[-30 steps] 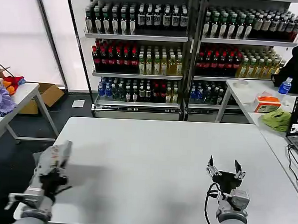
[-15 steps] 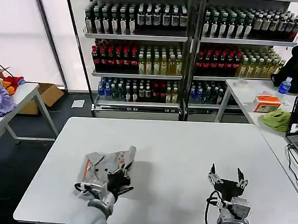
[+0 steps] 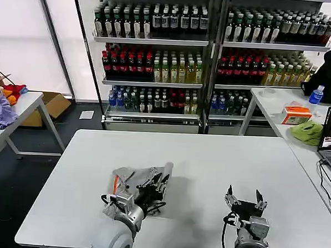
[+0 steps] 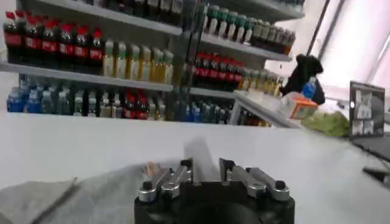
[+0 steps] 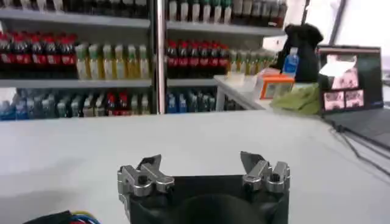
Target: Fold and organize the clothes.
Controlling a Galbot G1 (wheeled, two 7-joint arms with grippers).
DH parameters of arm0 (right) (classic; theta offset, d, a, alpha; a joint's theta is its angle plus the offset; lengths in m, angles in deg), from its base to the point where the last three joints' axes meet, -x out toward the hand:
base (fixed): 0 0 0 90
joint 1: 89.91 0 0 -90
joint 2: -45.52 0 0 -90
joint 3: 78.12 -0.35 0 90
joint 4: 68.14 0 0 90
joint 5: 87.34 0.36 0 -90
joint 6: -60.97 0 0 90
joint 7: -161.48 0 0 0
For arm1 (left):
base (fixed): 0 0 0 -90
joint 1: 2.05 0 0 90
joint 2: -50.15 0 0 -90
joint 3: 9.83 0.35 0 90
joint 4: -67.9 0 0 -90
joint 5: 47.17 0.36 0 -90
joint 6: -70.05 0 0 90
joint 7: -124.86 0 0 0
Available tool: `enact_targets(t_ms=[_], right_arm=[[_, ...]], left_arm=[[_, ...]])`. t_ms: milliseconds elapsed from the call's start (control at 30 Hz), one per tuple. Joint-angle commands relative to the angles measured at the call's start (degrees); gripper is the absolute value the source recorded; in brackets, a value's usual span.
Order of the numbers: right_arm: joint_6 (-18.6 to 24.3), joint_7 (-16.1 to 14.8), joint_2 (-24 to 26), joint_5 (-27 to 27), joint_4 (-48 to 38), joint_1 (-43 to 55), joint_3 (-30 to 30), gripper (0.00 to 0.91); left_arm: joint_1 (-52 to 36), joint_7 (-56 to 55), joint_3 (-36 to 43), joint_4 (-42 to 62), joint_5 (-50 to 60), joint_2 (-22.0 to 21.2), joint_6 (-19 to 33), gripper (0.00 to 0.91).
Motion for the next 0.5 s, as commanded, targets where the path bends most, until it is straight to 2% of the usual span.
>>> enact_targets(t_ms=[33, 67, 233, 333, 500], right_arm=[[-4.2, 2.6, 1.5, 11.8, -2.9, 6.3, 5.2, 0.907], [-4.2, 3.1, 1.5, 14.4, -2.9, 7.0, 6.0, 0.907], [-4.2, 4.6, 0.6, 21.0, -3.9, 11.5, 10.4, 0.907], [-4.2, 4.3, 0.4, 22.3, -5.2, 12.8, 13.2, 0.907], [-4.1, 4.9, -1.3, 21.9, -8.7, 14.5, 16.7, 0.907]], left_arm=[[0.2, -1.6, -5.5, -3.6, -6.7, 1.3, 1.1, 0.907], [0.6, -2.1, -7.2, -4.2, -7.4, 1.5, 1.1, 0.907], [2.6, -5.4, -13.5, -5.1, -4.9, 2.1, 1.8, 0.907], [5.3, -5.6, -16.0, -5.9, -0.7, 2.5, 2.3, 0.907], [8.2, -6.1, -19.4, -6.9, -0.3, 2.2, 2.3, 0.907]])
